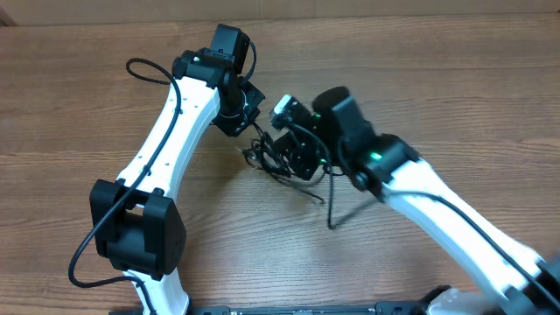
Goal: Untangle cables
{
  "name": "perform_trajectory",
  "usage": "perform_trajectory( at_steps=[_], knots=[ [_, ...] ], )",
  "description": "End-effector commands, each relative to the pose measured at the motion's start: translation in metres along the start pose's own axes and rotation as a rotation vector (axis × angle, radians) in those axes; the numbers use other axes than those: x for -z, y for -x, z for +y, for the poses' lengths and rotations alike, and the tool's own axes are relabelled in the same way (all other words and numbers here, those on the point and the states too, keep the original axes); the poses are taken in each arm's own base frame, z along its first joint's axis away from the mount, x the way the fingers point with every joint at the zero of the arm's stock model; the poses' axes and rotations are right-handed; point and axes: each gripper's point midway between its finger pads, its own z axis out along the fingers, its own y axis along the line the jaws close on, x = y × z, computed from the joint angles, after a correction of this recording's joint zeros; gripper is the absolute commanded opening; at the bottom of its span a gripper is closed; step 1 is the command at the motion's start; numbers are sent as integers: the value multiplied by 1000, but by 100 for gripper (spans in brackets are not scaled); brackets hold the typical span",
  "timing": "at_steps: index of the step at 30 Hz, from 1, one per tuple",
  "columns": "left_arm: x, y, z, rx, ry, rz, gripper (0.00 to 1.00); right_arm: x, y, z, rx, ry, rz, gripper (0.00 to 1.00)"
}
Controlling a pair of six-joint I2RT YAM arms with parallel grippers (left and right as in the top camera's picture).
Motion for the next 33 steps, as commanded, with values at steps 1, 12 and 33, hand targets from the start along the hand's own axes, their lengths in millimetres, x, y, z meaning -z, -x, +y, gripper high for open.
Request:
perform_trajectory(
  at_steps=[1, 12, 33],
  knots=[
    [-6, 6, 7, -19, 37, -35, 4, 46, 35, 17, 48, 1, -137, 4],
    [-6, 4, 9, -19, 45, -30, 4, 83, 50, 17, 50, -78, -215, 4],
    [-6, 5, 8, -19, 43, -31, 5, -2, -41, -24, -41, -142, 175, 46]
  ],
)
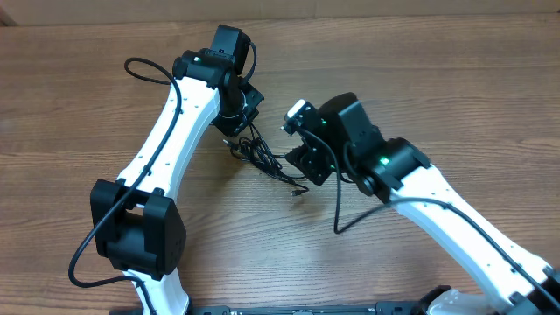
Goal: Untangle cables
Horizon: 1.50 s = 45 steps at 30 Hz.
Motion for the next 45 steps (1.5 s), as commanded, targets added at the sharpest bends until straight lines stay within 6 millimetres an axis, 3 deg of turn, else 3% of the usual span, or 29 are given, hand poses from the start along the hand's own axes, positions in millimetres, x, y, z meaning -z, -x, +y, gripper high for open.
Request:
perform_trajectory(
  at_steps=[1, 8, 25, 29, 34, 42, 45],
  knots=[
    [-5, 2, 5, -16, 23, -9, 4, -13, -1, -1, 4, 9, 12, 46],
    [-5, 2, 4, -17, 22, -9, 5, -27, 1, 4, 6, 55, 5, 48],
    [-5, 2, 4, -17, 21, -9, 5, -29, 7, 19, 23, 110, -17, 47],
    [-5, 2, 4, -17, 21, -9, 5, -39, 2, 17, 18, 114, 3, 47],
    [-5, 1, 4, -17, 21, -6, 4, -52, -7, 16, 7, 120, 39, 32],
    [-6, 2, 3, -13, 17, -7, 5, -55, -5, 15, 10, 118, 30, 25],
    [-6, 1, 3, -13, 18, -6, 4, -56, -5, 15, 11, 118, 28, 14]
  ],
)
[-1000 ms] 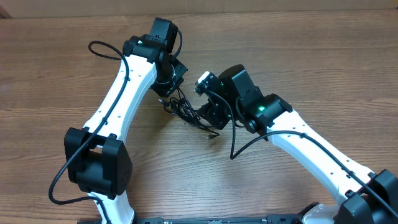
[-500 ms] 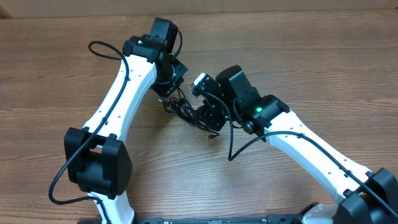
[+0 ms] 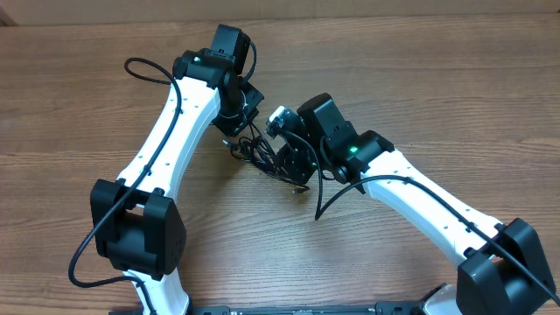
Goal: Untangle cables
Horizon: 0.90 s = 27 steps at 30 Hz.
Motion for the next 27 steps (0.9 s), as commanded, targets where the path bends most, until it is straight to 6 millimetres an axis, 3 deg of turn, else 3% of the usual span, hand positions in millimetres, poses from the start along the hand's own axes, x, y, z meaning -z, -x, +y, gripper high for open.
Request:
perform_trajectory(
  at_steps=[1, 3, 13, 27],
  knots=[
    [-5, 1, 4, -14, 22, -5, 4, -2, 2, 2, 7, 7, -4, 8],
    [-5, 1, 4, -13, 22, -5, 5, -2, 2, 2, 2, 7, -4, 4],
    [-5, 1, 5, -14, 23, -5, 4, 8, 11, 9, -39, 35, -41, 4],
    [-5, 1, 6, -13, 27, -7, 5, 86, 60, 32, 42, 41, -277, 4]
  ],
)
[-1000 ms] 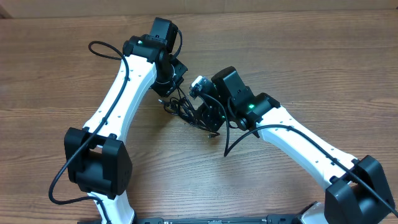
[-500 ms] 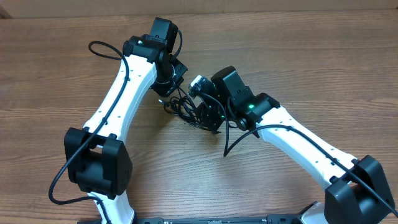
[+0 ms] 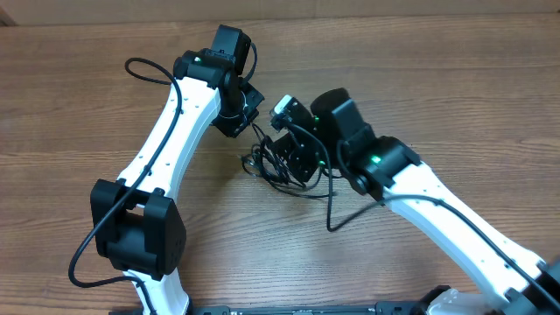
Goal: Untangle cables
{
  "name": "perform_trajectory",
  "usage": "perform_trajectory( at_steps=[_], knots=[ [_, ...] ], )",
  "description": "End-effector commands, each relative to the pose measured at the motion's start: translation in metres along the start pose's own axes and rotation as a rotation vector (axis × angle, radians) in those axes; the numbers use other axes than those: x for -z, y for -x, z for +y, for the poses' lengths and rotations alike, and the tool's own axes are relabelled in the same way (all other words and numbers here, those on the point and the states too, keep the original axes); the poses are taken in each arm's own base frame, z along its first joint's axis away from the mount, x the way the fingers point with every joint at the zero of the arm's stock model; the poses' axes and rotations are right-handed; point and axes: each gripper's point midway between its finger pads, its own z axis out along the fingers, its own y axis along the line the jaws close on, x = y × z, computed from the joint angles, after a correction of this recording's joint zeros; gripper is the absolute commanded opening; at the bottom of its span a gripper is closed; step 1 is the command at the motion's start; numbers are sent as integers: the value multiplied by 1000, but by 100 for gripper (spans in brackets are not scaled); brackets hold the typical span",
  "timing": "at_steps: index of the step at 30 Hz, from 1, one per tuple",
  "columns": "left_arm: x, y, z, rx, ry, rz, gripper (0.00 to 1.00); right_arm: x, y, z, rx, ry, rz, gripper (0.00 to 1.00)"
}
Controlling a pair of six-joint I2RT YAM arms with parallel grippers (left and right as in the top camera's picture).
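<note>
A tangle of thin black cables lies on the wooden table between my two arms. My left gripper points down at the tangle's upper left edge, where a strand rises into its fingers, and it looks shut on it. My right gripper presses down into the right side of the tangle. Its fingers are mostly hidden under the wrist, with loops bunched around them, and it appears shut on the cables. One loose strand trails toward the front.
The left arm's own black cable loops out over the table at the upper left. Its base stands at the front left. The right arm stretches across the front right.
My right gripper has moved a little right and toward the back. The tangle now sits bunched more tightly and further right under it. The left gripper has not moved.
At first the tangle sat bunched between both grippers, much as now. Then my right gripper stood further right and the cables were drawn out, a plug end showing. After that it was back near the left gripper, and now it is again further right.
</note>
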Motion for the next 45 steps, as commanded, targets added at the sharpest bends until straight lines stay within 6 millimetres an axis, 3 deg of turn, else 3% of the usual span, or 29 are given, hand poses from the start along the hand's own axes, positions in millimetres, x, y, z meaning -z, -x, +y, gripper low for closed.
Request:
perform_trajectory(
  at_steps=[1, 8, 17, 19, 22, 23, 30, 37, 41, 45],
  knots=[
    [-5, 2, 4, -14, 21, -10, 5, 24, 22, 12, 29, 12, -86, 4],
    [-5, 2, 4, -14, 22, -10, 4, 41, 33, 21, 49, 28, -134, 4],
    [-5, -4, 4, -48, 14, 26, 5, 44, 37, 24, 56, 46, -153, 4],
    [-5, -4, 3, -126, 3, 36, 15, 44, 36, 22, 54, 36, -150, 4],
    [-3, 3, 6, -244, -12, 47, 56, 43, 35, 18, 50, 13, -142, 4],
    [-2, 4, 6, -269, -28, 63, 63, 43, 34, 18, 48, 10, -139, 4],
    [23, -3, -12, -409, -358, 309, 78, 44, 36, 16, 50, 3, -146, 4],
    [33, -8, -5, -358, -401, 396, 100, 46, 47, 24, 65, 43, -194, 4],
    [43, -30, -15, -362, -466, 490, 100, 47, 53, 23, 66, 41, -217, 4],
    [38, -32, -16, -376, -437, 469, 99, 47, 52, 22, 59, 36, -215, 4]
  ],
)
